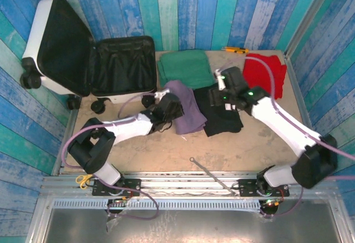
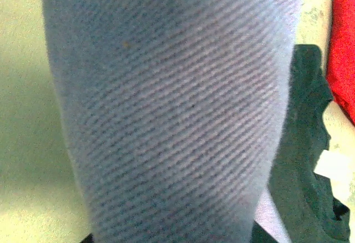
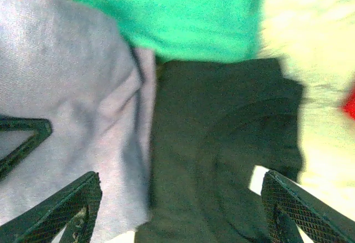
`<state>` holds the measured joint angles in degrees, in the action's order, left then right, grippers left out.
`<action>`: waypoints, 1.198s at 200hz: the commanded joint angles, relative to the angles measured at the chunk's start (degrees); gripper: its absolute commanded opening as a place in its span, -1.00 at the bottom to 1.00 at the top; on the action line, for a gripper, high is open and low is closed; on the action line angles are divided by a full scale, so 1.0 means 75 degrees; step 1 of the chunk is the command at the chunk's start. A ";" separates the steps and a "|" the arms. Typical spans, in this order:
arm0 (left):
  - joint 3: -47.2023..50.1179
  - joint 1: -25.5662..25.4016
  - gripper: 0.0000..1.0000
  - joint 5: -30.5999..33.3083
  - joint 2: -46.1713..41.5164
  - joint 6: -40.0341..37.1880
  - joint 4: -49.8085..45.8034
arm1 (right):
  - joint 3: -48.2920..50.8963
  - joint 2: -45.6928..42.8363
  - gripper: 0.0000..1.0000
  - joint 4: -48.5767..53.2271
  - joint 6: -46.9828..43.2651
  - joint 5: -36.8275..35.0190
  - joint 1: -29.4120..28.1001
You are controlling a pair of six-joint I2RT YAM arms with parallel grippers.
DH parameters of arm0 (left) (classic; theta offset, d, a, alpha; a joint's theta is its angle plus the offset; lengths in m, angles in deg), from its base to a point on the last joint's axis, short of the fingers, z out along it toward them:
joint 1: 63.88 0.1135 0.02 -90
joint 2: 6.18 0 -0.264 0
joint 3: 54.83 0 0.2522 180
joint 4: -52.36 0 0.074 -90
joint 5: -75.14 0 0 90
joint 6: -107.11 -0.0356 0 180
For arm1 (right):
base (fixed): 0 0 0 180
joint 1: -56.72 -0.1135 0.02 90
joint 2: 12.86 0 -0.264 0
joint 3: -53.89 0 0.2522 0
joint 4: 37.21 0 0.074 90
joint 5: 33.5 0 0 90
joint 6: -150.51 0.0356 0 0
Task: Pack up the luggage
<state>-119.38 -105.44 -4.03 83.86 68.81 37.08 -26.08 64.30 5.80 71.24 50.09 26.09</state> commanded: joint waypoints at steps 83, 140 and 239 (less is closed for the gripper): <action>-0.6696 0.2150 -1.00 -0.0696 0.0906 -0.4268 -0.5188 | 0.2017 -0.1682 0.58 -0.0654 0.0235 -0.0435 0.0225; -0.7693 0.4024 -1.00 -0.2498 0.2275 -0.4797 -0.5060 | 0.2298 -0.1745 0.57 -0.0573 0.0176 -0.0211 0.0218; -0.9084 0.5951 -1.00 -0.5300 0.4594 -0.5446 -0.5416 | 0.2456 -0.1593 0.57 -0.0461 0.0108 0.0197 0.0217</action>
<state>-182.78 -62.10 -35.54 113.06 29.56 -5.60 -7.77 52.11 0.73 72.26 50.33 27.55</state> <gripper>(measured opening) 0.261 0.787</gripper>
